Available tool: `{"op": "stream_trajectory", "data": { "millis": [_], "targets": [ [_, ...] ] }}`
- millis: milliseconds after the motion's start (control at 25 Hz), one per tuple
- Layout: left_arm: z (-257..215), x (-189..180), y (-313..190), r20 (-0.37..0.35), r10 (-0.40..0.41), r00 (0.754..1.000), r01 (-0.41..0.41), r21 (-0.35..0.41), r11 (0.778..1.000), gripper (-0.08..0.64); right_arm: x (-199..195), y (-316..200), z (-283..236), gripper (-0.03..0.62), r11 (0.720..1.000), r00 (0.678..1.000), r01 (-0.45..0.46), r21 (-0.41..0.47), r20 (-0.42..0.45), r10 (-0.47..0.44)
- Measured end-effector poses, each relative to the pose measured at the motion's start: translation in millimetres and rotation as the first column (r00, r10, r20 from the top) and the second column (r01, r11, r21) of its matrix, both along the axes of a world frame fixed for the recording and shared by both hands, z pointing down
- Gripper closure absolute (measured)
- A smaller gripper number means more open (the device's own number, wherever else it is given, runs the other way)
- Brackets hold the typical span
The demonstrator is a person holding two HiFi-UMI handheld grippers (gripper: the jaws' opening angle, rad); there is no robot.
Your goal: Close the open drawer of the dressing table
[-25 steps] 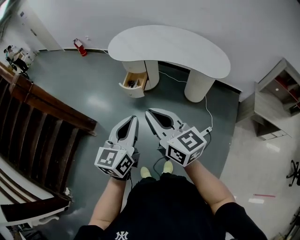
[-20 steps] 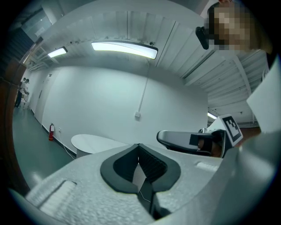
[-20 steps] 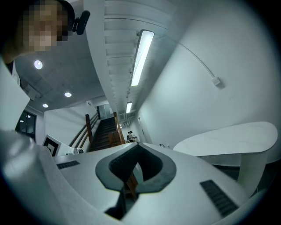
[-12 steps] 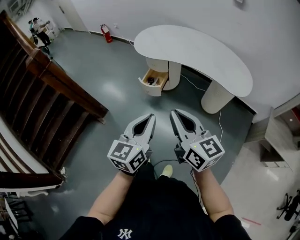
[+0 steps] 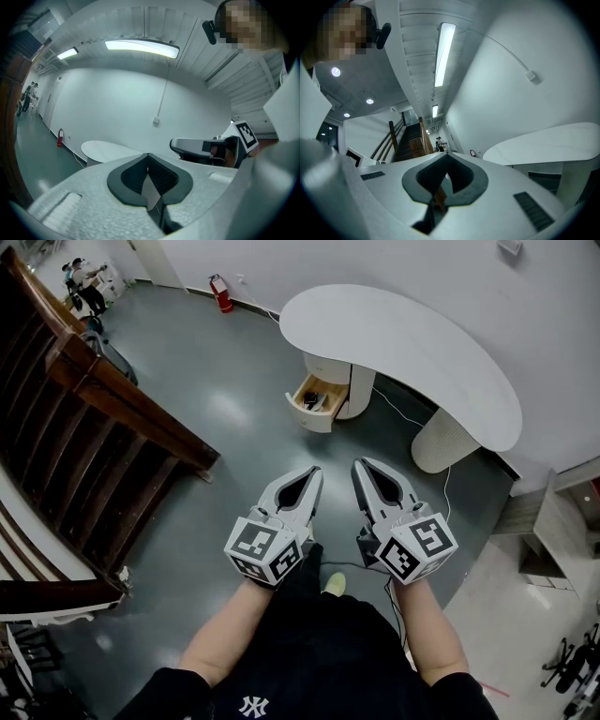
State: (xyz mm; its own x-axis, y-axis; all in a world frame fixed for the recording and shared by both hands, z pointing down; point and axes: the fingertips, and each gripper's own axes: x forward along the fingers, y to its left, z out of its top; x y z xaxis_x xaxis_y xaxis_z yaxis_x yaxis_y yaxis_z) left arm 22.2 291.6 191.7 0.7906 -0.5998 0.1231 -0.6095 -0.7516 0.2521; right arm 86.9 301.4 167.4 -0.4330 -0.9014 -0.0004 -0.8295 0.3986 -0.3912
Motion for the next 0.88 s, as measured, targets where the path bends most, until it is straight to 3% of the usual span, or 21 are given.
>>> {"op": "stream_trajectory", "data": {
  "millis": [440,880],
  "targets": [
    [42.8,-18.7,-144.5,0.054,0.001,0.999,0.001,-0.029,1.000,0.551,-17.0,-145.0,29.8,0.577,0.999,1.000,-0.003,-0.041,0.007,0.003],
    [92.9,-42.4,-267.6,0.078,0.022,0.997,-0.019,-0.036,0.999,0.551,-39.2,-267.2,68.0,0.577,0.996,0.999,-0.011,-0.088,-0.050,0.007]
  ]
}}
